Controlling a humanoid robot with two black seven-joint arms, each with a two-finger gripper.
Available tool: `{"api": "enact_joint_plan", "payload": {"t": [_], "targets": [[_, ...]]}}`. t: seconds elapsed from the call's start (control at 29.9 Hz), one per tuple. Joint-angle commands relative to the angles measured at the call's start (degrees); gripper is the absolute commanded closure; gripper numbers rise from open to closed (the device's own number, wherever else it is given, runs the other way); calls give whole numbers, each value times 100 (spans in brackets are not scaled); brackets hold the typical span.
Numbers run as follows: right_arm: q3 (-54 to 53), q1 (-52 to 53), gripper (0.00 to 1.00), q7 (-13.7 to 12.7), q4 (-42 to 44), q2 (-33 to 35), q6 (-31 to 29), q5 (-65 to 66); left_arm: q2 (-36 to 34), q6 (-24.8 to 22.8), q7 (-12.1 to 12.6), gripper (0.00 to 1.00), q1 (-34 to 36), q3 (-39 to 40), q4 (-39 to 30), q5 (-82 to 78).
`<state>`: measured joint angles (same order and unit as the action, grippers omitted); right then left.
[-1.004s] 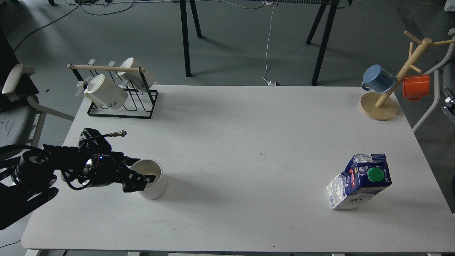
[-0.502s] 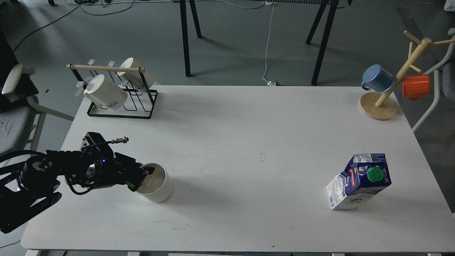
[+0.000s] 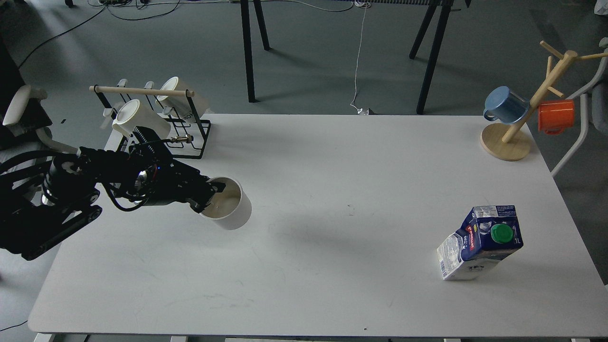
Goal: Place cup and milk with both arms
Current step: 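Slide the white mug with the left gripper toward the table center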
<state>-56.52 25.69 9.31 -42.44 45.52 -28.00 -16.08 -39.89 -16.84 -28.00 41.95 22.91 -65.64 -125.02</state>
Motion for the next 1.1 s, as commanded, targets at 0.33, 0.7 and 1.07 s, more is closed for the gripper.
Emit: {"api": "enact_joint_plan", "payload": {"t": [0.33,0.7,1.07], "targets": [[18,-3,1,0,-1,-8,0,0,1914,-197,0,100,410,-445,937,2],[53,-12,1,0,-1,-61,0,0,2477,119,0,99,393,-682,1492,2],[62,-38,1,0,25,-61,0,0,2513,119,0,75,349,-682,1536,2]]}}
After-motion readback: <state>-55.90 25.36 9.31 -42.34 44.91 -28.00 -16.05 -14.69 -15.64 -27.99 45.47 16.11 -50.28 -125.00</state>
